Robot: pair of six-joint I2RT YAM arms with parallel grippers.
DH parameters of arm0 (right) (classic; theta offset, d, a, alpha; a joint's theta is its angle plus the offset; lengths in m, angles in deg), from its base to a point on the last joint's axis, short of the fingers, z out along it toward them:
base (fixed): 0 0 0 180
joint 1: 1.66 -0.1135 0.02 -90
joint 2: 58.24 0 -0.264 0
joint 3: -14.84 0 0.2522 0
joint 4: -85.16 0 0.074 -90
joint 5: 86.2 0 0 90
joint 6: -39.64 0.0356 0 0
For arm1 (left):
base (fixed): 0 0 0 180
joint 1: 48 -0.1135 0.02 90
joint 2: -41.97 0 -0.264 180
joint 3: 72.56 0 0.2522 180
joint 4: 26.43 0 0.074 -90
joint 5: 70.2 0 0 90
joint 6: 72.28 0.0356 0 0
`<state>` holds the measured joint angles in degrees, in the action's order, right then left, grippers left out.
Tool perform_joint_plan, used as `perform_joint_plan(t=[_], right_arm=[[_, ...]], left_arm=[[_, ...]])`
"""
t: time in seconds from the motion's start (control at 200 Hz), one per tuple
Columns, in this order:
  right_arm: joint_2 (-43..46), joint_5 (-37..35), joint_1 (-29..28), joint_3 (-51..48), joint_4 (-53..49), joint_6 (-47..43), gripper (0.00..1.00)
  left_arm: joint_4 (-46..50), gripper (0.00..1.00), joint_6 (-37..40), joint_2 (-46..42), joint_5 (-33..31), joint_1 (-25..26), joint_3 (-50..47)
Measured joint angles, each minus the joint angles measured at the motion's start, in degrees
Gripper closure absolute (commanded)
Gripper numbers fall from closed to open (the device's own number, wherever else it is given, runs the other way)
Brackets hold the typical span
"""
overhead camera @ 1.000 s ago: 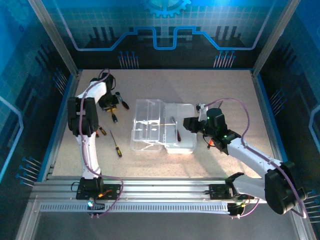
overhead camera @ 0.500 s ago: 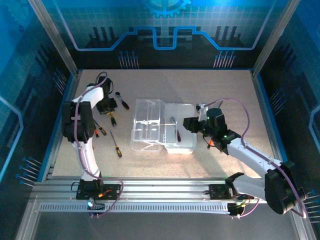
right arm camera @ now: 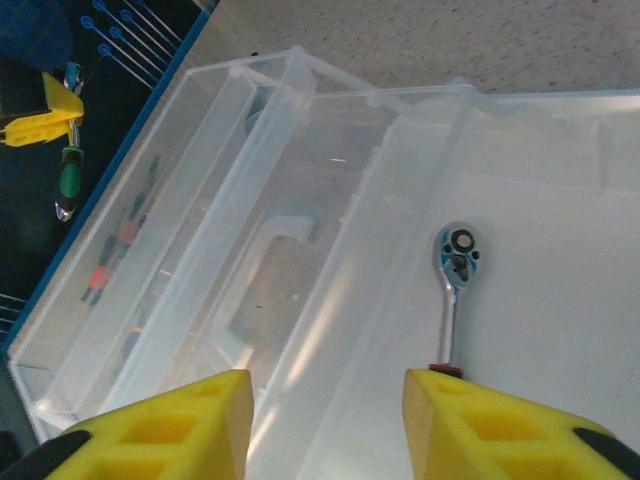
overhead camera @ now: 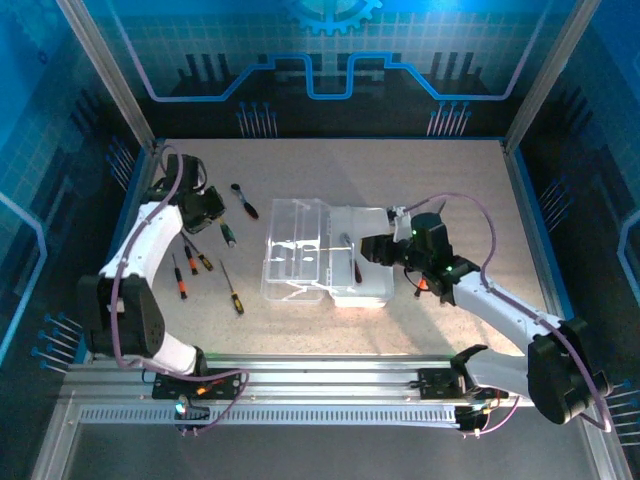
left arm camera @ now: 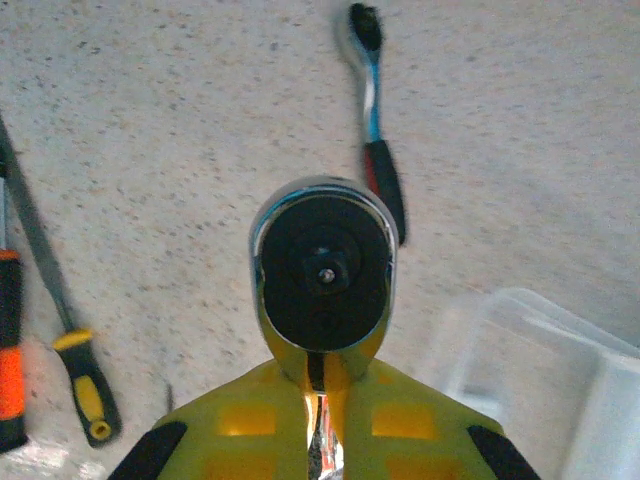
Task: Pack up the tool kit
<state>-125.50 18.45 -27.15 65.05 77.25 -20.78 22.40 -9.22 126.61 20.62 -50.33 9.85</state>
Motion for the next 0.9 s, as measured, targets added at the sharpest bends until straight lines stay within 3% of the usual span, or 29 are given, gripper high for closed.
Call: perform_joint_plan(t=[0.205,0.47,0.65,0.9], right_arm=[[-1.05,0.42,-7.41,9.55,-5.55,-3.19,0.46],[-7.32,-0.28,-16.52,17.94,-6.99,-3.69,0.40],[-13.16,0.39,-18.82,22.40,-7.56,-2.99,0.40],[-18.36,0.61,-19.41,25.18,-7.54,-0.81,0.44]], left_arm=[[-1.66,1.00,-3.02,-6.38,3.10,6.73,-1.31],[-6.47,1.00,-8.13,-8.07,5.18,18.60,-2.12],[-10.14,1.00,-11.37,-8.07,5.68,24.06,-3.63],[-12.87,1.00,-13.66,-8.07,5.70,26.25,-4.22]])
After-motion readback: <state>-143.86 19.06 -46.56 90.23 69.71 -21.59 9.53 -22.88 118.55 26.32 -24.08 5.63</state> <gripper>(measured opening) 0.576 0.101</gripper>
